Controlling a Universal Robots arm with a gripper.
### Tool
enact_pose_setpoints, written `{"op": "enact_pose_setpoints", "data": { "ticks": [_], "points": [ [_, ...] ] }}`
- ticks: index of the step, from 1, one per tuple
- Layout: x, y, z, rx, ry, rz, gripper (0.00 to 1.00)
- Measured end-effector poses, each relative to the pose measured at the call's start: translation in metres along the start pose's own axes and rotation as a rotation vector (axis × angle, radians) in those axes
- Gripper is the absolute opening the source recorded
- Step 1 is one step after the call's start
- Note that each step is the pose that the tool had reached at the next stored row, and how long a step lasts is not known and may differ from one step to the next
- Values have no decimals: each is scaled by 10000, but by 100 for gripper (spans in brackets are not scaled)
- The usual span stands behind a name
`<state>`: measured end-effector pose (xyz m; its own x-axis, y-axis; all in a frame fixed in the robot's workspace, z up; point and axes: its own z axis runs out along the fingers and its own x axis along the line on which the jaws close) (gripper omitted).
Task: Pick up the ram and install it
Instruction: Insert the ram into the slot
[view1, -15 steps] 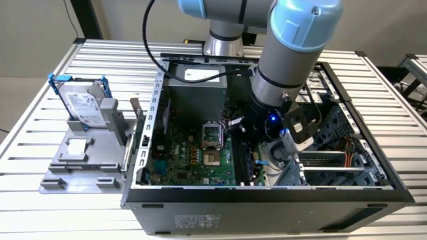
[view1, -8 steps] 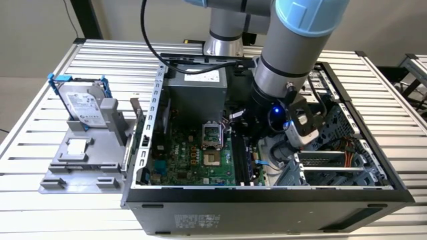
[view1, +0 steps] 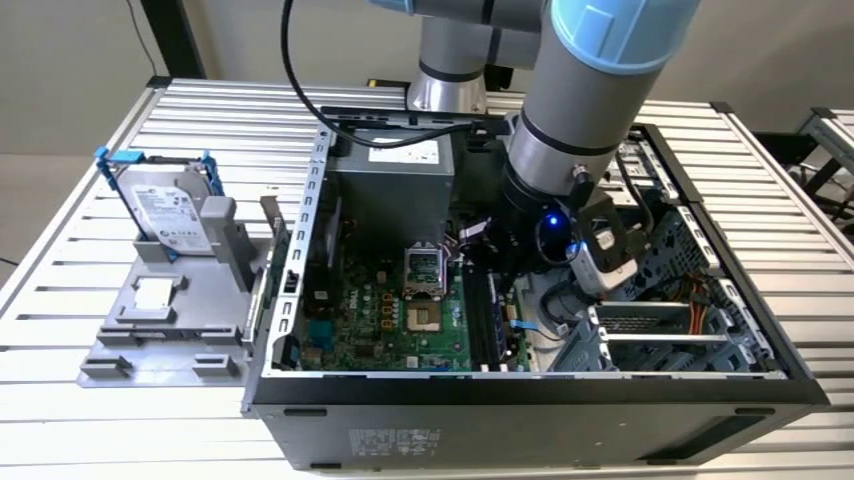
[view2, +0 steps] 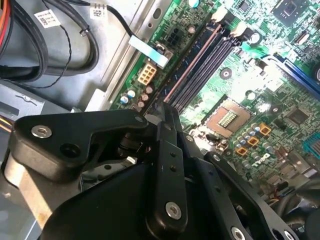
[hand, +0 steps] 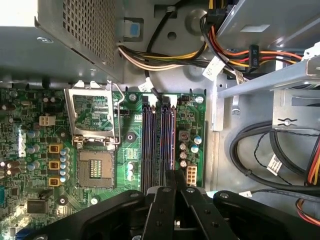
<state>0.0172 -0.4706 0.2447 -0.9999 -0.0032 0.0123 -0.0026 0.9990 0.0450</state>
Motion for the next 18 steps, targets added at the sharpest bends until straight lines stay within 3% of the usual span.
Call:
{"op": "enact_pose_setpoints", "data": {
  "ticks": [14,18],
  "points": [
    [0,0,0,-96,0,-4,0],
    [1,0,0,-92,12,-244,0]
  ]
}}
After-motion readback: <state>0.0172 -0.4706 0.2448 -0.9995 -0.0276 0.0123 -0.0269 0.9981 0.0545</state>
